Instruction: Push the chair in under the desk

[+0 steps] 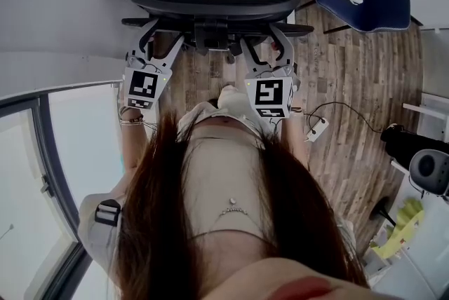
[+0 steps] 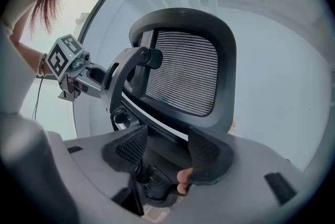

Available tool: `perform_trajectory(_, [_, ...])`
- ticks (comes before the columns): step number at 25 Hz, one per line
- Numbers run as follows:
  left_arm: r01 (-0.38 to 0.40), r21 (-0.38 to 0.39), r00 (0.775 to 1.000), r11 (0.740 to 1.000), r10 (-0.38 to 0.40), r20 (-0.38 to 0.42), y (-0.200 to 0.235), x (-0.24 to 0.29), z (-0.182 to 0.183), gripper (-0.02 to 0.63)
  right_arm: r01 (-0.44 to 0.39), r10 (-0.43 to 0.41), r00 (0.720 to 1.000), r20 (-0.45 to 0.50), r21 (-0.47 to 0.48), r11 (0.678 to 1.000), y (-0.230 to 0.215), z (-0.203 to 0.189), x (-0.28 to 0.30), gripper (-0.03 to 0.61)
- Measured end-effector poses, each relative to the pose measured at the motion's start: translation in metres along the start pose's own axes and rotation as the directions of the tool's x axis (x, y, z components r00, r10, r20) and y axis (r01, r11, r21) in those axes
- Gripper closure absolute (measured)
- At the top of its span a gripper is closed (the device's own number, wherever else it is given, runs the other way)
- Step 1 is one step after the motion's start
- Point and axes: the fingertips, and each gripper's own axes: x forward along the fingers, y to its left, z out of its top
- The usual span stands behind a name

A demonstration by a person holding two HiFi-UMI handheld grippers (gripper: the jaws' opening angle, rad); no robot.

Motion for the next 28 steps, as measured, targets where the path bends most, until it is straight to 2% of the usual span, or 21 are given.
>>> perform_trajectory(12, [-0.006,-0.025,0.999,1.0,0.004,-0.052,0.026,0.033,0.004,0.374,-0.007,0.007,1.0,-0.004,0.005,1.0,-0.019,0.009,0.038,0.327])
perform_trajectory(23, [-0.007,-0.013,0.999,1.0,0.006,-0.047,0.029,0.038,0.003,0.374,-0.008,0.008,1.0,0.009,-0.003,1.0,-0.022,0.009,0.043,0.327])
perform_trajectory(28, [-0.013,-0.011,0.999,1.0,0.013,-0.044,0.029,0.038,0.003,0.374,-0.02,0.021,0.999,0.044,-0.013,1.0,-0.02,0.013,0.046,0.328])
